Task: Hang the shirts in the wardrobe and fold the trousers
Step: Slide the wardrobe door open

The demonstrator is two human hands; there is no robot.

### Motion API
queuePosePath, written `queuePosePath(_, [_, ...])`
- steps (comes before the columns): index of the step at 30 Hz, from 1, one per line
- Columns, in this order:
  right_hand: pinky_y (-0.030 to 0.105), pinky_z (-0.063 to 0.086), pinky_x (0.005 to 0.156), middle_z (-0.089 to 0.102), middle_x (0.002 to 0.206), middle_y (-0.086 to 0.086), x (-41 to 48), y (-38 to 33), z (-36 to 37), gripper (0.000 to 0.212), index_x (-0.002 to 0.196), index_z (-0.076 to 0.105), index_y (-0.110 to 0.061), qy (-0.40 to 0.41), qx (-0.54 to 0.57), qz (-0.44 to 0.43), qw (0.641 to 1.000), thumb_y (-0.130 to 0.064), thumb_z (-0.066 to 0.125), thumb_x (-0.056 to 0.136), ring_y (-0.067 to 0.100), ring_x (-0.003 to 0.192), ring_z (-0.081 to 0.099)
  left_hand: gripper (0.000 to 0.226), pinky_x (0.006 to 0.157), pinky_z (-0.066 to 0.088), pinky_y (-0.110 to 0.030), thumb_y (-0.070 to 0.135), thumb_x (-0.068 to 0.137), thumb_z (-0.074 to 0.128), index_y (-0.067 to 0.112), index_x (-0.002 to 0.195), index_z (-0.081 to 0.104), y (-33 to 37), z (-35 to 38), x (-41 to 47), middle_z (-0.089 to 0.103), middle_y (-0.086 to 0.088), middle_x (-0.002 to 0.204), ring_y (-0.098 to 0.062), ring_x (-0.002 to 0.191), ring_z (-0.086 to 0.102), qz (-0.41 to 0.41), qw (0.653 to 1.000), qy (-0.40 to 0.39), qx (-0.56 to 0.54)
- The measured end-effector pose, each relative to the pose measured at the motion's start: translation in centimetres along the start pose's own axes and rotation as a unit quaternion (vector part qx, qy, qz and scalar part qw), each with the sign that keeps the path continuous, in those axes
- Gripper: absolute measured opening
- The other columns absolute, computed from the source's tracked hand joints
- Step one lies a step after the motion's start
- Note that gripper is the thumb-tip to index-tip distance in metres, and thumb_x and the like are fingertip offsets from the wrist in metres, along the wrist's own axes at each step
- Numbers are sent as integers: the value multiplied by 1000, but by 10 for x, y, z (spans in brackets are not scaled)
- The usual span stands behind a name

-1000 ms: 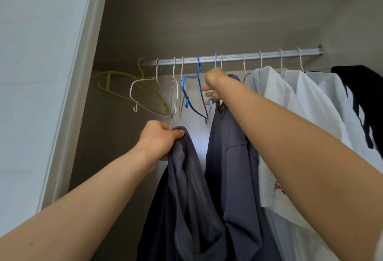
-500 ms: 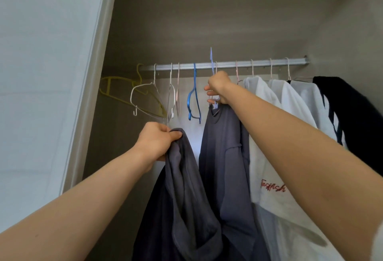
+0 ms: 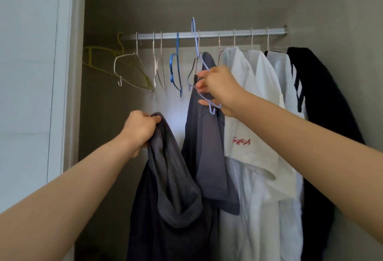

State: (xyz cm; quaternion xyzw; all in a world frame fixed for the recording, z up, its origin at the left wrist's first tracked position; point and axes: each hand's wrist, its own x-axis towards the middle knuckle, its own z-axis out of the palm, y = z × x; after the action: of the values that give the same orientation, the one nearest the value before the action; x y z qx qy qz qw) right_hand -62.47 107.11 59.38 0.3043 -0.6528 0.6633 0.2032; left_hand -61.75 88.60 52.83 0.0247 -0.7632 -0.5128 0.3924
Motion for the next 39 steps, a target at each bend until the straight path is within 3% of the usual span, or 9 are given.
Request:
queuePosePath(3, [49, 55, 86, 55, 71, 1, -40, 5, -14, 22, 114, 54, -9, 3, 6, 2, 1000, -9, 37, 100, 12, 71, 55, 24, 48, 40, -24, 21, 95, 60, -1, 105, 64, -5, 2, -17, 64, -14, 89, -22, 69, 59, -14, 1000, -8, 4])
queuePosePath(8, [46, 60, 76, 55, 63, 1, -100, 18, -37, 22, 112, 59, -7, -1, 18, 18, 1000, -11, 41, 100, 10, 65, 57, 18, 39, 36, -18, 20, 94, 60, 2, 90, 61, -14, 7, -53, 57, -9, 73, -19, 56, 53, -31, 999, -23, 7])
queuePosePath(13, [44, 60, 70, 54, 58, 2, -163, 42, -63, 21, 101, 60, -8, -26, 66, 55, 996, -6, 39, 99, 12, 59, 56, 22, 48, 33, -23, 24, 88, 67, 7, 76, 60, -42, 16, -96, 49, -9, 67, -19, 61, 47, -28, 996, -62, 55])
queuePosePath(17, [45, 61, 68, 55, 54, 0, -207, 70, -87, 23, 94, 62, -11, -46, 80, 73, 993, -12, 41, 102, 9, 57, 57, 21, 53, 36, -26, 24, 85, 72, 5, 81, 64, -68, 25, -133, 50, -12, 69, -20, 61, 48, -55, 993, -85, 59])
queuePosePath(21, [41, 61, 66, 53, 54, 1, -242, 94, -111, 27, 94, 60, -6, -55, 81, 86, 991, -22, 41, 104, 12, 59, 55, 20, 60, 39, -29, 24, 87, 72, 5, 86, 65, -86, 35, -164, 54, -13, 75, -20, 69, 52, -89, 994, -57, 21])
queuePosePath(25, [44, 61, 67, 52, 49, 6, -279, 120, -143, 25, 91, 61, -4, -73, 88, 115, 987, -20, 45, 103, 18, 54, 55, 21, 55, 46, -24, 19, 88, 70, -2, 83, 67, -103, 47, -197, 63, -12, 72, -17, 62, 58, -138, 990, -36, 15])
queuePosePath(29, [42, 57, 60, 42, 44, 7, -305, 145, -170, 26, 90, 63, -2, -97, 117, 153, 976, -18, 45, 101, 19, 45, 47, 21, 40, 41, -17, 19, 88, 71, 7, 72, 65, -129, 51, -222, 58, -3, 59, -10, 46, 54, -190, 980, -32, 55])
queuePosePath(36, [45, 57, 59, 31, 40, 3, -319, 160, -205, 30, 87, 64, -1, -163, 92, 197, 962, -17, 43, 102, 16, 37, 35, 5, 40, 50, -22, 19, 92, 66, 14, 93, 69, -183, 47, -245, 63, -7, 79, -19, 65, 60, -252, 960, -32, 115])
queuePosePath(39, [43, 56, 57, 30, 40, 2, -321, 166, -214, 30, 86, 63, -2, -198, 62, 219, 953, -17, 43, 102, 14, 34, 32, 14, 46, 55, -31, 24, 90, 68, 10, 85, 70, -213, 40, -256, 61, -13, 79, -24, 67, 60, -269, 944, -33, 188])
